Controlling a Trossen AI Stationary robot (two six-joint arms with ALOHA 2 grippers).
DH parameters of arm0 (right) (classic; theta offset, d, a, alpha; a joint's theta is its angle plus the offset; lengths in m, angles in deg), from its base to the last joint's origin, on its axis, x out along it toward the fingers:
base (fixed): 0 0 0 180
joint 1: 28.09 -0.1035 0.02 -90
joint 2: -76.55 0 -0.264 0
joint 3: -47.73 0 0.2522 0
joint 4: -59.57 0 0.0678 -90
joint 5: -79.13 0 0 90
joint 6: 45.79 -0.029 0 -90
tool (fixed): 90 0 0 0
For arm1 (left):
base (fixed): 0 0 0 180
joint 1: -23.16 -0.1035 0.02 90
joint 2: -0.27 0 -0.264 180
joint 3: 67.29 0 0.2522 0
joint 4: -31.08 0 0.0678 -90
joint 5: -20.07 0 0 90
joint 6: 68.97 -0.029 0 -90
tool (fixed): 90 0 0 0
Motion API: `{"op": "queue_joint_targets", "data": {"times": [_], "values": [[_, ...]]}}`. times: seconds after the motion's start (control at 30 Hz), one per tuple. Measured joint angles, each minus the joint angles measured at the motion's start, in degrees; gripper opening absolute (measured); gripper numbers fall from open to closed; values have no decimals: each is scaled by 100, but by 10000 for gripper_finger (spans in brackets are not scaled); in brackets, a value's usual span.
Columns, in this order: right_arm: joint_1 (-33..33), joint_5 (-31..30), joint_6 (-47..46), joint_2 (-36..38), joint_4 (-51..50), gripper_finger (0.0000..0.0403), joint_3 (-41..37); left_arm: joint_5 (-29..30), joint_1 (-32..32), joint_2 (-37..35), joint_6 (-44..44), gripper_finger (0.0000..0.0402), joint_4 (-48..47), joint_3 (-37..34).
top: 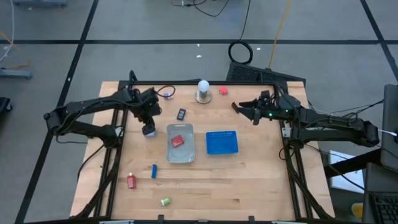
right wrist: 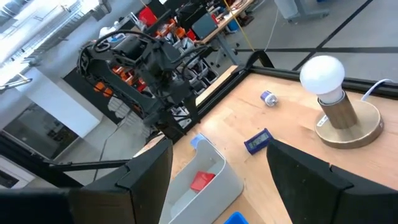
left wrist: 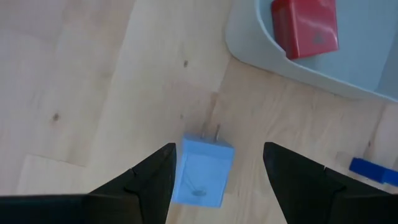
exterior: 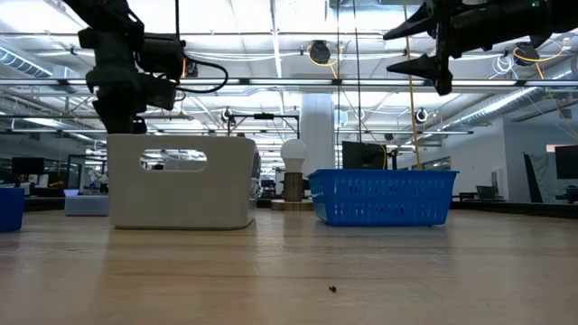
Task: Pick & Place Office items
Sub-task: Put the blue charger adapter into the gray bin
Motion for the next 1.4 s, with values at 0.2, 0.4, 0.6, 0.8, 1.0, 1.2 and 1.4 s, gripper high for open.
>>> {"op": "queue_joint_targets", "data": {"times": [0.2, 0.4, 0.6, 0.8, 1.0, 1.2, 1.4], "values": [[2, 145, -2, 4, 240, 256, 2, 25, -16, -9, 373, 241, 148, 0], [2, 149, -17, 4, 235, 256, 2, 188, -9, -9, 709, 241, 263, 0], [2, 149, 14, 4, 233, 256, 2, 214, -12, -7, 838, 241, 262, 0], [2, 151, 54, 4, 233, 256, 2, 410, -12, -4, 1751, 241, 346, 0], [2, 278, 59, 4, 231, 256, 2, 755, 22, -4, 3772, 241, 49, 0], [2, 299, -103, 4, 231, 256, 2, 1224, 216, -4, 5763, 241, -215, 0], [2, 299, -153, 4, 231, 256, 2, 1543, 662, -4, 6706, 241, -283, 0]]}}
